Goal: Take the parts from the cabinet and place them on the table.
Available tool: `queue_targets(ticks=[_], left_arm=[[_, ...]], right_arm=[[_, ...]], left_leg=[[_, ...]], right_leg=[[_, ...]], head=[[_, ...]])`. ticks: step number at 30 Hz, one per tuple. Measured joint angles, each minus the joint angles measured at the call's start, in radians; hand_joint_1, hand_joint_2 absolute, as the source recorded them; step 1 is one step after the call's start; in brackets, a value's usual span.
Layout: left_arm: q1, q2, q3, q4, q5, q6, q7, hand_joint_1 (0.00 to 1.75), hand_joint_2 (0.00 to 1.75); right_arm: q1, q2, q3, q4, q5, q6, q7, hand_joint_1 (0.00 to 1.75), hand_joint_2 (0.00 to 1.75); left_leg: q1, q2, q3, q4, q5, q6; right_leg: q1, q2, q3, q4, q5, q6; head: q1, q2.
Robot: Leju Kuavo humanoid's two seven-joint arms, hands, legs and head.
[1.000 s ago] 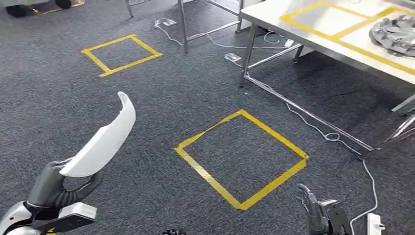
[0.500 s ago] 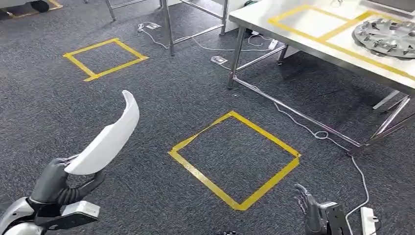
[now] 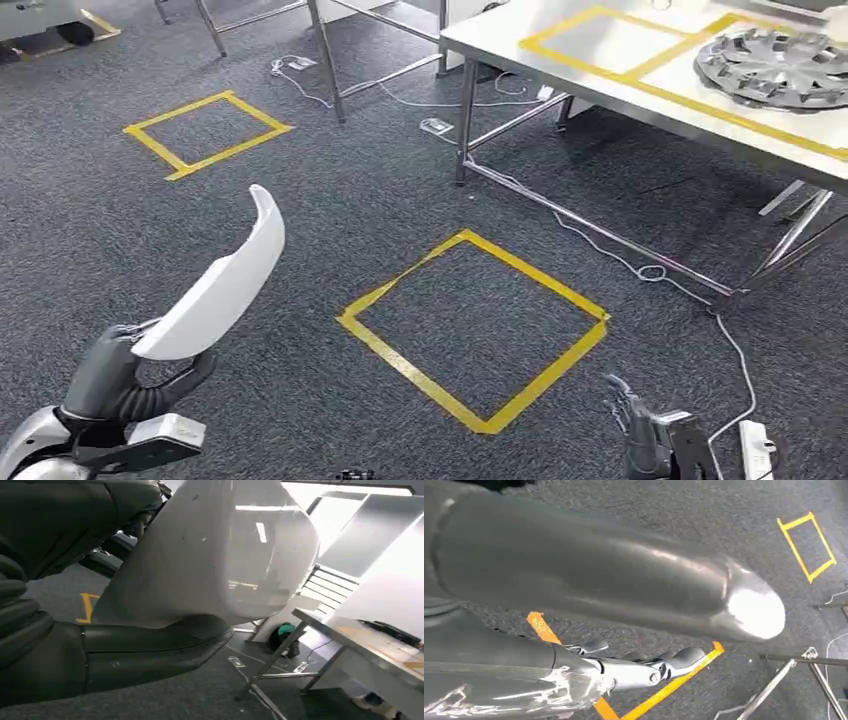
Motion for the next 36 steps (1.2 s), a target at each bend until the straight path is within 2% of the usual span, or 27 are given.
queue_targets(ticks=[1,3,4,5,6,7,9,10,11,13,14,15,16,18,19,20,21,22,23,24,25,29,30,31,34,35,36], left_arm=[[0.0,0.0,0.002,0.0,0.0,0.0,0.0,1.75,1.75],[0.0,0.0,0.008,-0.003,0.0,0.001,0.0,1.75,1.75],[-0.002,0.0,0.01,-0.004,0.0,0.002,0.0,1.75,1.75],[-0.001,0.0,0.01,-0.007,0.0,0.002,0.0,1.75,1.75],[0.002,0.0,0.011,-0.008,-0.002,0.002,0.0,1.75,1.75],[0.002,0.0,0.012,-0.009,-0.002,0.002,0.0,1.75,1.75],[0.004,0.0,0.012,-0.013,-0.002,0.002,0.0,1.75,1.75],[0.003,0.0,0.014,-0.014,-0.002,0.003,0.0,1.75,1.75],[0.003,0.0,0.014,-0.016,-0.002,0.003,0.0,1.75,1.75],[0.004,0.0,0.014,-0.016,-0.002,0.003,0.0,1.75,1.75],[0.005,0.0,0.014,-0.016,-0.002,0.003,0.0,1.75,1.75],[0.006,0.0,0.014,-0.016,-0.002,0.003,0.0,1.75,1.75],[0.007,0.0,0.015,-0.016,-0.002,0.003,0.0,1.75,1.75],[0.007,0.0,0.015,-0.017,-0.002,0.003,0.0,1.75,1.75],[0.007,0.0,0.015,-0.017,-0.002,0.003,0.0,1.75,1.75],[0.007,0.0,0.015,-0.017,-0.002,0.003,0.0,1.75,1.75],[0.007,0.0,0.016,-0.017,-0.002,0.003,0.0,1.75,1.75],[0.009,0.0,0.017,-0.017,-0.003,0.003,0.0,1.75,1.75],[0.008,0.0,0.017,-0.018,-0.003,0.003,0.0,1.75,1.75],[0.008,-0.001,0.017,-0.019,-0.003,0.003,0.0,1.75,1.75],[0.007,-0.002,0.016,-0.019,-0.004,0.003,-0.001,1.75,1.75],[0.009,0.0,0.019,-0.02,-0.005,0.004,-0.003,1.75,1.75],[0.009,0.0,0.019,-0.02,-0.005,0.004,-0.003,1.75,1.75],[0.009,0.0,0.019,-0.02,-0.005,0.004,-0.003,1.75,1.75],[0.009,0.0,0.019,-0.02,-0.005,0.004,-0.003,1.75,1.75],[0.008,0.0,0.019,-0.02,-0.005,0.003,-0.003,1.75,1.75],[0.006,0.0,0.019,-0.021,-0.005,0.003,-0.003,1.75,1.75]], right_arm=[[0.0,0.0,0.0,0.0,-0.007,0.004,0.0,0.0,0.0],[-0.001,0.0,0.0,0.0,-0.017,0.007,0.0,0.0,0.0],[-0.002,0.0,0.0,0.0,-0.018,0.008,0.0,0.0,0.0],[-0.003,0.0,0.0,0.0,-0.019,0.008,0.001,0.0,0.0],[-0.003,0.0,0.0,0.0,-0.02,0.009,0.001,0.0,0.0],[-0.003,0.0,0.0,0.0,-0.021,0.009,0.001,0.0,0.0],[-0.002,0.0,0.002,0.0,-0.021,0.01,0.003,0.0,0.0],[-0.005,0.0,0.002,0.0,-0.021,0.01,0.003,0.0,0.0],[-0.007,0.0,0.002,0.0,-0.021,0.01,0.003,0.0,0.0],[-0.007,0.0,0.002,0.0,-0.021,0.01,0.003,0.0,0.0],[-0.004,0.0,0.002,0.0,-0.021,0.01,0.004,0.0,0.0],[-0.002,0.0,0.002,0.0,-0.021,0.01,0.004,0.0,0.0],[-0.002,0.0,0.002,0.0,-0.021,0.01,0.004,0.0,0.0],[-0.002,0.0,0.002,0.0,-0.021,0.01,0.004,0.0,0.0],[-0.001,0.0,0.002,0.0,-0.021,0.01,0.004,0.0,0.0],[-0.003,0.0,0.003,0.001,-0.021,0.01,0.006,0.0,0.0],[-0.003,0.0,0.003,0.001,-0.021,0.01,0.006,0.0,0.0],[0.0,0.0,0.003,0.001,-0.021,0.01,0.006,0.0,0.0],[-0.001,0.0,0.003,0.001,-0.021,0.01,0.006,0.0,0.0],[-0.001,0.0,0.002,-0.001,-0.021,0.01,0.006,0.0,0.0],[-0.003,0.0,0.003,-0.001,-0.021,0.01,0.005,0.0,0.0],[-0.004,-0.001,0.002,0.0,-0.021,0.01,0.006,0.0,0.0],[-0.003,-0.001,0.002,0.0,-0.021,0.01,0.006,0.0,0.0],[-0.003,-0.001,0.002,0.0,-0.021,0.01,0.006,0.0,0.0],[-0.004,-0.001,0.003,0.0,-0.021,0.01,0.006,0.0,0.0],[-0.004,-0.001,0.003,0.0,-0.021,0.01,0.006,0.0,0.0],[-0.005,-0.001,0.003,0.0,-0.021,0.01,0.007,0.0,0.0]], left_leg=[[0.001,0.0,0.025,-0.052,0.041,-0.001],[0.006,0.001,0.118,-0.231,0.13,-0.007],[0.005,-0.002,0.139,-0.262,0.111,-0.011],[0.006,-0.006,0.138,-0.266,0.103,0.008],[0.004,-0.006,0.139,-0.267,0.097,0.014],[0.004,-0.006,0.139,-0.268,0.092,0.022],[0.006,-0.005,0.154,-0.271,0.09,0.036],[0.007,-0.004,0.161,-0.271,0.088,0.041],[0.007,-0.004,0.164,-0.271,0.085,0.044],[0.007,-0.004,0.168,-0.27,0.076,0.045],[0.007,-0.004,0.172,-0.27,0.071,0.045],[0.007,-0.004,0.181,-0.27,0.065,0.044],[0.007,-0.004,0.192,-0.27,0.057,0.043],[0.007,-0.004,0.217,-0.271,0.041,0.038],[0.007,-0.004,0.221,-0.272,0.035,0.034],[0.005,-0.006,0.222,-0.272,0.033,0.029],[0.006,-0.006,0.222,-0.277,0.029,0.021],[0.006,-0.006,0.229,-0.27,0.033,0.013],[0.008,-0.004,0.238,-0.275,0.035,0.01],[0.009,-0.002,0.235,-0.264,0.033,0.006],[0.007,-0.001,0.223,-0.227,0.031,0.006],[-0.005,-0.002,0.064,0.013,-0.076,0.007],[-0.008,-0.001,0.047,0.017,-0.062,0.01],[-0.011,-0.002,0.054,-0.021,-0.019,0.014],[-0.018,-0.001,0.135,-0.25,0.141,0.027],[-0.021,-0.001,0.142,-0.271,0.09,0.03],[-0.021,0.0,0.142,-0.275,0.094,0.035]], right_leg=[[-0.002,0.003,0.008,0.001,-0.005,0.003],[-0.006,0.009,0.022,0.01,-0.022,0.014],[0.004,0.01,0.013,0.021,-0.034,0.024],[0.004,0.013,0.005,0.028,-0.045,0.025],[0.005,0.013,0.01,0.02,-0.05,0.024],[0.003,0.014,0.025,0.027,-0.044,0.032],[0.0,0.012,0.024,0.031,-0.057,0.041],[-0.001,0.004,0.01,0.068,-0.077,0.047],[-0.003,0.0,-0.026,0.135,-0.109,0.051],[-0.005,-0.002,-0.122,0.294,-0.17,0.058],[-0.006,-0.002,-0.158,0.34,-0.177,0.059],[-0.007,-0.002,-0.168,0.332,-0.155,0.058],[-0.007,-0.002,-0.155,0.281,-0.112,0.056],[-0.007,-0.003,-0.088,0.101,0.009,0.047],[-0.007,-0.005,-0.073,0.044,0.037,0.043],[0.001,-0.007,-0.074,0.038,0.001,0.037],[0.003,-0.006,-0.059,0.04,0.009,0.031],[0.006,-0.005,-0.066,0.037,0.016,0.026],[0.006,-0.003,-0.06,0.036,0.015,0.022],[0.001,0.0,-0.034,0.023,0.015,0.016],[0.0,-0.001,-0.022,0.018,0.015,0.012],[0.005,0.0,-0.001,0.016,-0.004,-0.007],[0.007,0.001,0.006,0.016,-0.01,-0.008],[0.009,0.003,0.016,0.016,-0.017,-0.008],[0.01,0.006,0.039,0.016,-0.04,-0.003],[0.015,0.009,0.042,0.023,-0.047,0.003],[0.016,0.009,0.033,0.022,-0.052,0.008]], head=[[0.0,0.0],[0.0,0.0],[-0.001,0.0],[0.0,0.0],[0.003,0.0],[0.003,0.0],[0.004,0.0],[0.006,0.0],[0.01,0.0],[0.01,0.0],[0.01,0.0],[0.01,0.0],[0.01,0.0],[0.01,0.0],[0.011,0.0],[0.011,0.0],[0.01,0.0],[0.01,0.0],[0.01,0.0],[0.009,0.0],[0.006,0.0],[0.002,0.0],[0.003,0.0],[0.002,0.0],[0.002,0.0],[0.002,0.0],[-0.002,0.0]])
